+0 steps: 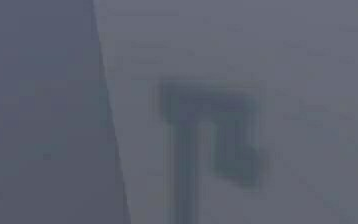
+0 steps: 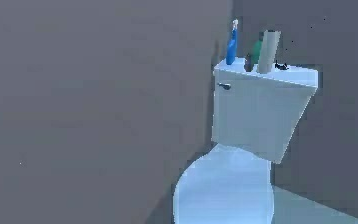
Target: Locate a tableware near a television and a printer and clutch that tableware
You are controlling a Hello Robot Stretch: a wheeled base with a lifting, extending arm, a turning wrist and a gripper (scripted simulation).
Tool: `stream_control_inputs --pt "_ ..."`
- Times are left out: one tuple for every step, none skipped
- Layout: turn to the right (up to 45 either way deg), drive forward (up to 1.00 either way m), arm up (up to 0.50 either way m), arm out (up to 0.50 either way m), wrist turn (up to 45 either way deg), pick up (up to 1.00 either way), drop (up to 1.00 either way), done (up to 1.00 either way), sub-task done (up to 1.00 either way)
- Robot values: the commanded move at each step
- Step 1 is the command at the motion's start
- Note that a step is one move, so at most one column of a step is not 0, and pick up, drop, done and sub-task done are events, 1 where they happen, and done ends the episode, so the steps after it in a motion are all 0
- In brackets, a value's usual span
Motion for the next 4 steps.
stream_control_inputs --pt "45.0 0.00 0.00 0.00 0.0 0.00 0.00 0.00 0.00" --pt "45.0 0.00 0.00 0.00 0.0 0.00 0.00 0.00 0.00" --pt "45.0 0.00 0.00 0.00 0.0 0.00 0.00 0.00 0.00" --pt "30.0 0.00 0.00 0.00 0.0 0.00 0.00 0.00 0.00"
